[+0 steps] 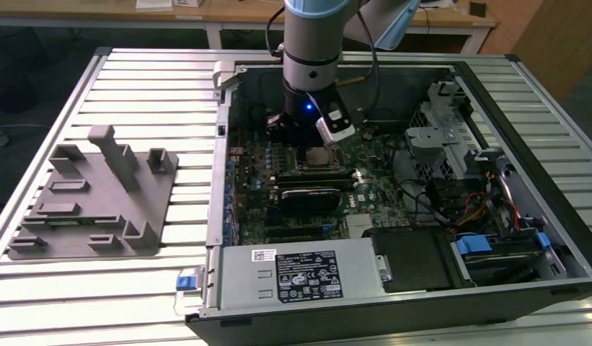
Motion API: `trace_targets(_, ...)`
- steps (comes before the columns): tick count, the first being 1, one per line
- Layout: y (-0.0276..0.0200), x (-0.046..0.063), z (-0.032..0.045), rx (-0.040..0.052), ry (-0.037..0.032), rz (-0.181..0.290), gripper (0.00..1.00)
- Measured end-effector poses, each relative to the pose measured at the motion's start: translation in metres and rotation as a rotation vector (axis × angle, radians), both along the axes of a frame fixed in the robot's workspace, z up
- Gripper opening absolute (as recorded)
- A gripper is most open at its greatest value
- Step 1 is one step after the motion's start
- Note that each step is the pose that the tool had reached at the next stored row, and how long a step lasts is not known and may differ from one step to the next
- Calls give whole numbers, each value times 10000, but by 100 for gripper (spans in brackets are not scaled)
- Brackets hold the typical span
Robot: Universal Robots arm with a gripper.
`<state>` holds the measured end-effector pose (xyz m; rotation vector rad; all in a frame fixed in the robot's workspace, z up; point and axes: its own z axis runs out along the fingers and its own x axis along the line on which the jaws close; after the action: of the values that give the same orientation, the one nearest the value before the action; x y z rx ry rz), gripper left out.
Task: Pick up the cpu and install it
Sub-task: 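Close the cpu cover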
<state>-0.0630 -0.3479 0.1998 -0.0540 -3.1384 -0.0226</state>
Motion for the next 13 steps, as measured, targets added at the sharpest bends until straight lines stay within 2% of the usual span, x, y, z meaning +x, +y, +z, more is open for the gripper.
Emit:
trace_targets(6, 0, 0, 50, 0, 0, 0, 11)
trace_targets(13, 0, 0, 209, -1, -4, 0, 11)
